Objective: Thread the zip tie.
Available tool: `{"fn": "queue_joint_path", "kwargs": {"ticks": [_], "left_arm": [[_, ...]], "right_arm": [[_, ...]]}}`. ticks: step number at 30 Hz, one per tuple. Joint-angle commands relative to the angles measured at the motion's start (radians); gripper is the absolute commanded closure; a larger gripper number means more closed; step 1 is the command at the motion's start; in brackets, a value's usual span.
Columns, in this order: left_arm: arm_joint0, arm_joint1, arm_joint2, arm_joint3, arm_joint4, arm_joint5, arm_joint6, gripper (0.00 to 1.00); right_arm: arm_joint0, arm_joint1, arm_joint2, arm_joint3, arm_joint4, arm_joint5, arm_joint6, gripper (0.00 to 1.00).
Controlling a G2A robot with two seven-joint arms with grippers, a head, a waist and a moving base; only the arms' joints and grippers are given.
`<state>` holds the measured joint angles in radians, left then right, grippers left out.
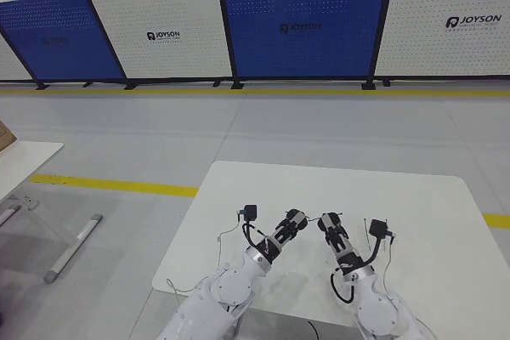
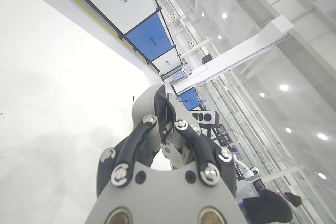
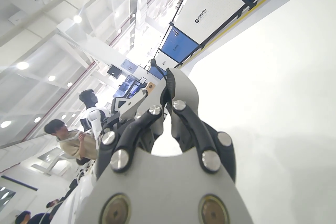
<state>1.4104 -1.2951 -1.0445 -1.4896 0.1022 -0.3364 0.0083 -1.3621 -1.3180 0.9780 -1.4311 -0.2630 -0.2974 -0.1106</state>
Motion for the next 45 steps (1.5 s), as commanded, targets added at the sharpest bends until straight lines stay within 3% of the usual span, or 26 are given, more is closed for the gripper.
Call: {"fn": "queue_joint_path", "kwargs": {"ticks": [1,3,12,17,24,45], "left_arm": [[0.0,0.0,0.0,0.0,0.0,0.0,0.0,1.0],[0.0,0.0,0.0,0.0,0.0,0.0,0.0,1.0],[0.0,0.0,0.0,0.0,0.0,0.0,0.0,1.0],[0.0,0.0,0.0,0.0,0.0,0.0,0.0,1.0],[0.0,0.0,0.0,0.0,0.0,0.0,0.0,1.0],[0.0,0.0,0.0,0.0,0.0,0.0,0.0,1.0]], "right_arm": [[0.006,-0.003,-0.005,0.013,0.013,-0.021,0.008,1.0],[0.016,-0.007,-0.008,0.032,0.026,-0.043,0.02,1.0],[0.051,-0.022,-0.014,0.093,0.013,-0.043,-0.006,1.0],[0.021,-0.02,0.013,0.064,-0.046,-0.035,-0.078,1.0],[-0.069,-0.013,0.055,-0.039,-0.169,0.047,-0.173,1.0],[-0.069,-0.013,0.055,-0.039,-0.169,0.047,-0.173,1.0]]}}
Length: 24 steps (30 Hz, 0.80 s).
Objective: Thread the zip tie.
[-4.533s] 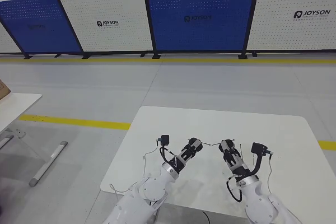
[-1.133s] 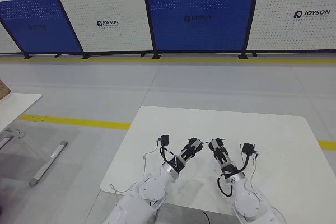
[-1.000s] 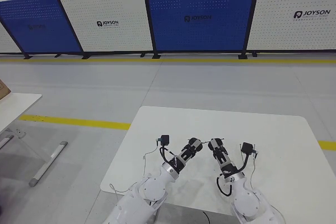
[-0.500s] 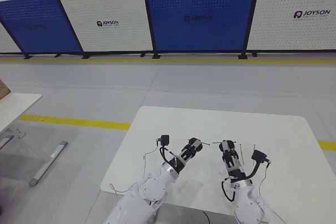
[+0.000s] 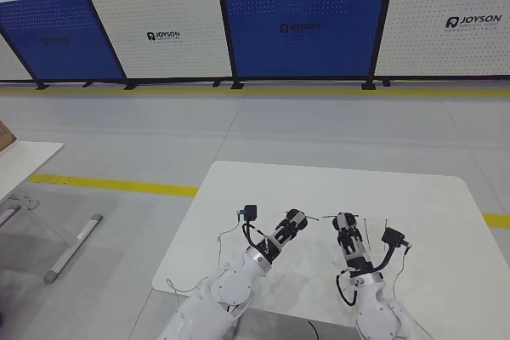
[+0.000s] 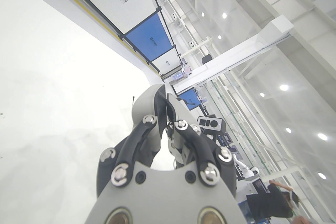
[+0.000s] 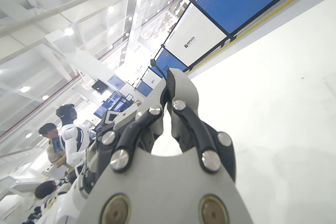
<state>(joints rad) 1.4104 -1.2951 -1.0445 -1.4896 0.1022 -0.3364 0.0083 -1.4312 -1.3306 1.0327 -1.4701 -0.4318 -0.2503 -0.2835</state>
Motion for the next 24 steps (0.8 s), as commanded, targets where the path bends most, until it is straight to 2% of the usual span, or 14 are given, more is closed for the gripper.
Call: {"fn": "queue_joint_path", "kwargs": {"ticks": [1,6,17,24], "left_arm": [[0.0,0.0,0.0,0.0,0.0,0.0,0.0,1.0],[0.0,0.0,0.0,0.0,0.0,0.0,0.0,1.0],[0.0,0.0,0.0,0.0,0.0,0.0,0.0,1.0],[0.0,0.0,0.0,0.0,0.0,0.0,0.0,1.0]], "right_arm": [[0.0,0.0,0.0,0.0,0.0,0.0,0.0,1.0],[-0.001,0.0,0.0,0.0,0.002,0.001,0.001,1.0],[-0.08,0.005,0.046,-0.1,-0.004,0.046,0.036,1.0],[-0.096,0.005,0.048,-0.124,-0.017,0.057,0.049,1.0]]}}
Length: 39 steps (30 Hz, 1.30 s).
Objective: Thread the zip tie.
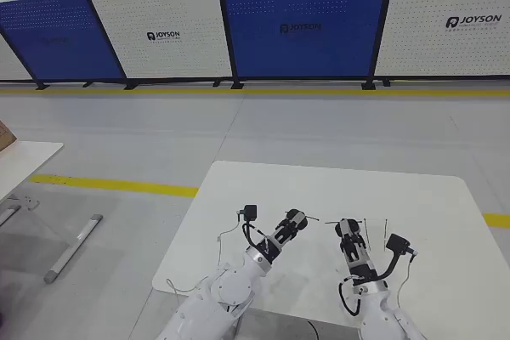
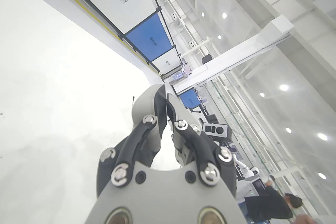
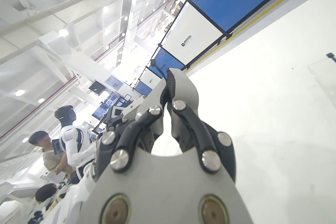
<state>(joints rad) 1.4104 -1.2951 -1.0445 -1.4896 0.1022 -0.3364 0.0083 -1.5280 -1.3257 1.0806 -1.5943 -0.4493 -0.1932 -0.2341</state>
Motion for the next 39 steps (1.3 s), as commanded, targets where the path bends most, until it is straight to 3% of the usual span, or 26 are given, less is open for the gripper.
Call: {"fn": "queue_joint_path", "kwargs": {"ticks": [1,11,24,39], "left_arm": [[0.0,0.0,0.0,0.0,0.0,0.0,0.0,1.0],[0.0,0.0,0.0,0.0,0.0,0.0,0.0,1.0],[0.0,0.0,0.0,0.0,0.0,0.0,0.0,1.0],[0.0,0.0,0.0,0.0,0.0,0.0,0.0,1.0]], "right_arm": [[0.0,0.0,0.0,0.001,0.0,0.0,0.0,1.0],[0.016,-0.007,-0.004,-0.005,0.006,0.028,0.002,1.0],[0.061,-0.028,-0.043,0.041,-0.006,0.068,0.011,1.0],[0.024,-0.033,-0.02,0.016,-0.02,0.041,-0.011,1.0]]}}
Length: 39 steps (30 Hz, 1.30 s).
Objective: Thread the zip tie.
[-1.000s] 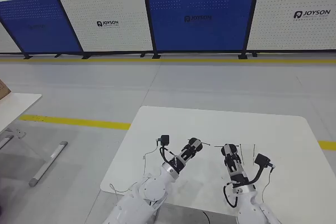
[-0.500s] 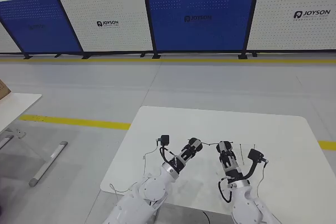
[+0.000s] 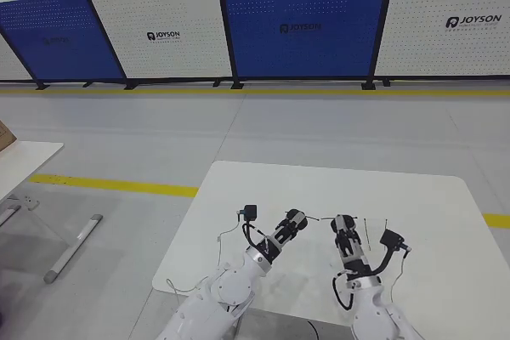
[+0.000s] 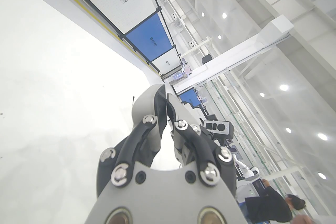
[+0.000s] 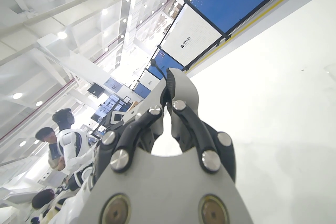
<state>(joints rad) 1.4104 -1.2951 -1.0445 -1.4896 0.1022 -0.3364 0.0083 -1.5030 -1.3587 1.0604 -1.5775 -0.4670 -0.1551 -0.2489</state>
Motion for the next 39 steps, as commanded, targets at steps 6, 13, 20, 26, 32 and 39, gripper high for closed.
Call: {"fn": "queue_joint_path", "kwargs": {"ticks": [6,13,20,26,32,39], "left_arm": [[0.0,0.0,0.0,0.0,0.0,0.0,0.0,1.0],[0.0,0.0,0.0,0.0,0.0,0.0,0.0,1.0],[0.0,0.0,0.0,0.0,0.0,0.0,0.0,1.0],[0.0,0.0,0.0,0.0,0.0,0.0,0.0,1.0],[0.0,0.0,0.0,0.0,0.0,0.0,0.0,1.0],[0.0,0.0,0.0,0.0,0.0,0.0,0.0,1.0]], "right_arm": [[0.008,-0.005,-0.005,0.007,-0.008,0.021,0.023,1.0],[0.021,-0.013,-0.014,0.024,-0.02,0.032,0.017,1.0],[0.03,-0.02,-0.023,0.038,-0.017,0.025,0.022,1.0],[0.062,-0.032,-0.045,0.098,0.021,-0.01,0.027,1.0],[0.09,-0.043,-0.056,0.149,0.055,-0.042,0.027,1.0],[0.092,-0.046,-0.039,0.165,0.123,-0.146,0.045,1.0]]}}
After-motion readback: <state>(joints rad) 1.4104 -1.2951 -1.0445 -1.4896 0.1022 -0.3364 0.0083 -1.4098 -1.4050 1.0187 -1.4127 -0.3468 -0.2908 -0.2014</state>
